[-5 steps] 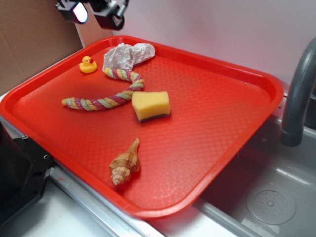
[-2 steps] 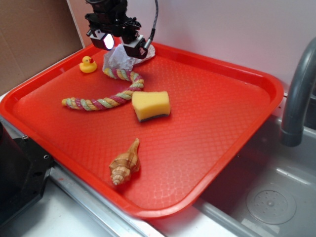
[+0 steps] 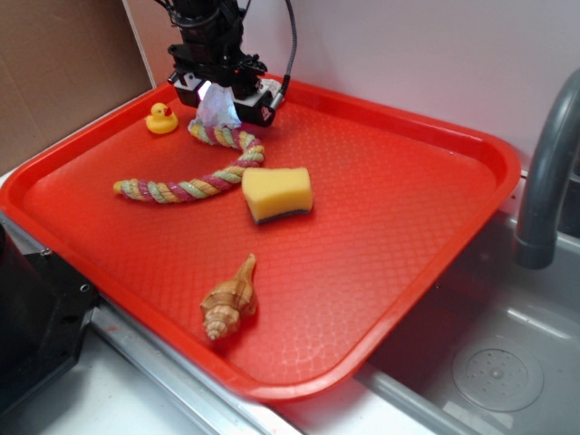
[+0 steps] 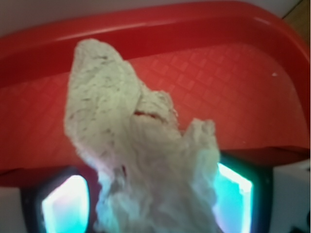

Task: Grab the white paper.

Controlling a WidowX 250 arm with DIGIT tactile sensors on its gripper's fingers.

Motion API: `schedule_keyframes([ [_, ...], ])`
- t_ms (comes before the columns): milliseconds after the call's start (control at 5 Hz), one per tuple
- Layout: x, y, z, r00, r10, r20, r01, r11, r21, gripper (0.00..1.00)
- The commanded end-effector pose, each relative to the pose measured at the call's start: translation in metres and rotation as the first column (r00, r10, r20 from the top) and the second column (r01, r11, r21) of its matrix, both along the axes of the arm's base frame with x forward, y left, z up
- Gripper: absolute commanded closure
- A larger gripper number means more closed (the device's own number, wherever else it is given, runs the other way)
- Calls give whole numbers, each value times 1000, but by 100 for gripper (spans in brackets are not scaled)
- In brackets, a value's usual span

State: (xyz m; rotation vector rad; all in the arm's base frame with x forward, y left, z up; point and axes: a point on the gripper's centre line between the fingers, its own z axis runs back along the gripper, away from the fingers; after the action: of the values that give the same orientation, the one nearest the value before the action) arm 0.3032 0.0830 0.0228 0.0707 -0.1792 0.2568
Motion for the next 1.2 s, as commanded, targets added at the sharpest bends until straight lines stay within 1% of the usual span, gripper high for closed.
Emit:
schedule_keyframes([
  [0, 10, 17, 6, 999, 29, 38, -28, 1000, -9, 100],
  [200, 7, 16, 8, 1000, 10, 2, -10, 1000, -17, 100],
  [400, 1, 5, 33, 997, 1, -77, 0, 1000, 13, 100],
  [600, -9, -10, 65, 997, -5, -76, 5, 1000, 8, 100],
  [800, -23, -26, 96, 995, -27, -94, 25, 999, -21, 100],
  [1000, -43, -58, 130, 993, -62, -104, 59, 998, -36, 100],
])
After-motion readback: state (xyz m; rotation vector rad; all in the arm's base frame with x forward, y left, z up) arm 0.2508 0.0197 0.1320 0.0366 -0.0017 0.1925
